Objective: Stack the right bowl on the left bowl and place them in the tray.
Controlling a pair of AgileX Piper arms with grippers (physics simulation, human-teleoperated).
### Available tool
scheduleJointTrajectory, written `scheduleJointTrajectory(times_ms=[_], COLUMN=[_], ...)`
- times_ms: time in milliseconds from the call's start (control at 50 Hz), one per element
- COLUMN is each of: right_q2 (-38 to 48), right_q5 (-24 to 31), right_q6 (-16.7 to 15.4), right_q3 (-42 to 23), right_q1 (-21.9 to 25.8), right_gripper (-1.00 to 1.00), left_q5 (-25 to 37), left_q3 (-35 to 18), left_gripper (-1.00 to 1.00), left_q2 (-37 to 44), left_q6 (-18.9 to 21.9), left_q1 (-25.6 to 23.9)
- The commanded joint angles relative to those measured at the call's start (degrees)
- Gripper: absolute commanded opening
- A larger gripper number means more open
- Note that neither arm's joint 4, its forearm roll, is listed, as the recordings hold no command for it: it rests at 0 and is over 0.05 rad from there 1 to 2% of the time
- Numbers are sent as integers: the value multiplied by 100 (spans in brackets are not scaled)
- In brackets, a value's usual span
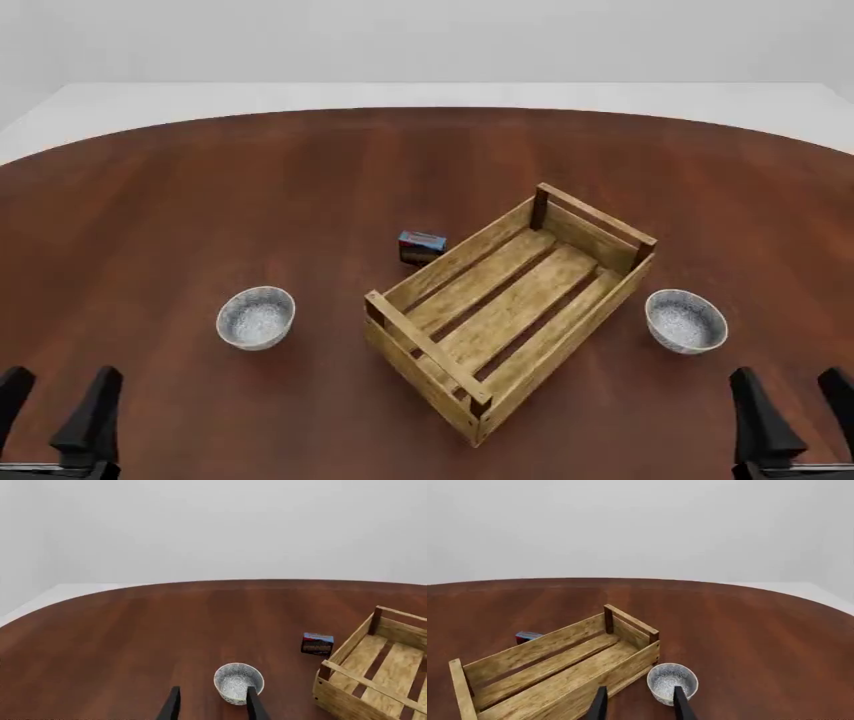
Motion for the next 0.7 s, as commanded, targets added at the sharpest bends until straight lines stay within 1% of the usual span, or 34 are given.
scheduleJointTrajectory(times_ms=[20, 40, 60, 100, 120, 140, 180, 220, 260, 340, 380, 400, 420, 460, 480, 500, 520, 580, 620, 640, 660, 680, 700], right_q2=[139, 217, 503, 543, 687, 705, 807, 821, 920, 1110, 1201, 1333, 1544, 1464, 1664, 1655, 1755, 2090, 2169, 2380, 2505, 2510, 2549], right_q5=[-40, -79, -256, -319, -366, -365, -326, -198, -72, 76, 134, 144, 111, 282, 311, 366, 407, 533, 575, 671, 711, 797, 859], right_q6=[90, 117, 234, 180, 67, 109, 77, 16, 94, -16, -158, -148, -30, -48, -96, -63, 36, -7, -95, -34, -46, -147, -104], right_q3=[-57, -65, -70, -84, -135, -156, -281, -427, -615, -854, -971, -1004, -1035, -1168, -1249, -1311, -1374, -1624, -1718, -1869, -1930, -2040, -2118], right_q1=[13, 34, 50, 40, -62, -23, -15, 40, 38, 48, -38, -69, -110, 14, -31, -15, 28, -43, -63, -42, 7, -16, 14], right_gripper=[100, 100, 100, 100, 100, 100, 100, 100, 100, 100, 100, 100, 100, 100, 100, 100, 100, 100, 100, 100, 100, 100, 100], left_q5=[-12, -7, -6, -14, -12, -15, -11, -19, -29, -50, -56, -64, -64, -57, -55, -54, -49, -37, -37, -27, -21, -16, -11], left_q3=[21, 21, 19, 24, 30, 30, 34, 37, 34, 35, 29, 25, 20, 14, 14, 15, 13, -13, -15, -24, -30, -41, -49], left_gripper=[100, 100, 100, 100, 100, 100, 100, 100, 100, 100, 100, 100, 100, 100, 100, 100, 100, 100, 100, 100, 100, 100, 100], left_q2=[17, 10, 4, -2, -1, -2, -3, -5, -7, -10, -10, -10, -10, -11, -11, -11, -11, -11, -11, -11, -11, -11, -11], left_q6=[8, 8, 0, 24, 17, 13, -25, -15, -8, 15, 2, -5, -5, -3, 5, 9, 7, -15, -3, -4, 2, 9, 6], left_q1=[31, 33, 39, 13, 27, 24, -7, -4, -15, -20, -25, -30, -32, -49, -60, -67, -75, -88, -91, -106, -113, -114, -116])
